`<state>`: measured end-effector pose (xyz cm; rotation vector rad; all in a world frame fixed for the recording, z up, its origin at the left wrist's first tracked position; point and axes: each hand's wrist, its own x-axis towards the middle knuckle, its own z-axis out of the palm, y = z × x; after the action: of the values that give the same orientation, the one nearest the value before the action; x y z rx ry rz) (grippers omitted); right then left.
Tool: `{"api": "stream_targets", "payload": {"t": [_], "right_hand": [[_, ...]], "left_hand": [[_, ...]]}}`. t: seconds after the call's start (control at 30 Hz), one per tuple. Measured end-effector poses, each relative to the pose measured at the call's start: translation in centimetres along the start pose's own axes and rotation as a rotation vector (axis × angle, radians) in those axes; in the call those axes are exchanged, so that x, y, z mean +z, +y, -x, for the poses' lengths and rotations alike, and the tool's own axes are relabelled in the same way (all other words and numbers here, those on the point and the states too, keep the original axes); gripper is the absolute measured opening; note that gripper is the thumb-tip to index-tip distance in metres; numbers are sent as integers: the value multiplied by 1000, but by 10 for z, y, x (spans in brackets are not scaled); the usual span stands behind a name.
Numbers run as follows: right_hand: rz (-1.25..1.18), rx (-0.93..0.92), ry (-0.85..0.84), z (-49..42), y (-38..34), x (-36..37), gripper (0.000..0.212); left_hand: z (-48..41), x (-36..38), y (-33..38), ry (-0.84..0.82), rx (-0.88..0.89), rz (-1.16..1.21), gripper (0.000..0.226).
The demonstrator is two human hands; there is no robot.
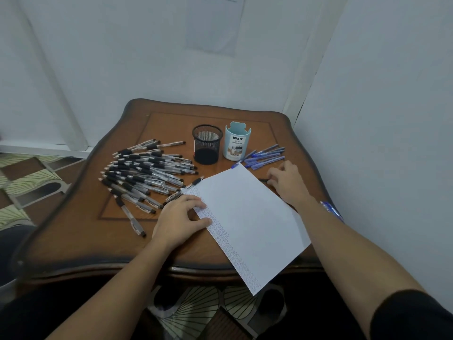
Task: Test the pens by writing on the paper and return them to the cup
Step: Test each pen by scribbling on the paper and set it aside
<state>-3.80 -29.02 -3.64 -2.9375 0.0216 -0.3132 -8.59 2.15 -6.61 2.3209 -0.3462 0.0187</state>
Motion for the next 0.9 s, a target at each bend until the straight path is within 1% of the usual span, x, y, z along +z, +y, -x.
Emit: {"api": "stream_targets", "payload": {"t": [0.07, 0.13, 0.17, 0.2, 0.27, 0.37, 0.43, 0.5, 0.53, 0.57, 0.63, 0.67, 0.73, 0.77, 0.8, 0.83, 0.9], "right_hand": [[43, -140, 76, 3, -10, -7, 18], [40, -284, 225, 7, -20, -19, 20], [12, -323, 317, 8, -23, -26, 20], [-65, -302, 381, 11, -28, -35, 20], [-319, -138, 404, 17, -35, -52, 19], [-679, 68, 366, 34, -51, -67, 16], [-1012, 195, 345, 50, -65, -70, 15], [-1363, 328, 278, 65, -76, -65, 12], [-1477, 396, 243, 71, -81, -60, 16], [-1540, 469, 205, 77, -85, -53, 21], [-1595, 605, 104, 88, -92, -41, 31], [-1616, 642, 37, 94, -94, -37, 39], [-1598, 601, -96, 104, -94, -30, 53], [-1562, 551, -144, 108, -93, -27, 55], [-1526, 496, -170, 111, -92, -23, 52], [-1495, 437, -177, 114, -91, -19, 44], [-1438, 328, -170, 118, -88, -12, 23]], "left_hand": [[0, 0, 0, 9, 9, 1, 35], [1, 0, 0, 9, 11, 1, 36], [1, 0, 0, 5, 12, 3, 38], [2, 0, 1, 2, 14, 5, 41], [3, -1, 2, -1, 17, 5, 44], [4, -1, 3, 8, 21, 6, 37], [5, -1, 3, 5, 22, 3, 37], [5, -1, 4, 0, 23, 3, 37], [5, -2, 4, -1, 23, 1, 36], [6, -2, 4, -2, 23, 0, 36], [6, -2, 4, -7, 24, -5, 37], [7, -2, 4, -9, 23, -6, 37], [7, -2, 5, -8, 23, -10, 38], [8, -2, 5, -5, 24, -15, 38], [8, -2, 6, -3, 24, -18, 38], [8, -2, 6, -1, 24, -19, 39], [8, -2, 5, 3, 23, -13, 38]]}}
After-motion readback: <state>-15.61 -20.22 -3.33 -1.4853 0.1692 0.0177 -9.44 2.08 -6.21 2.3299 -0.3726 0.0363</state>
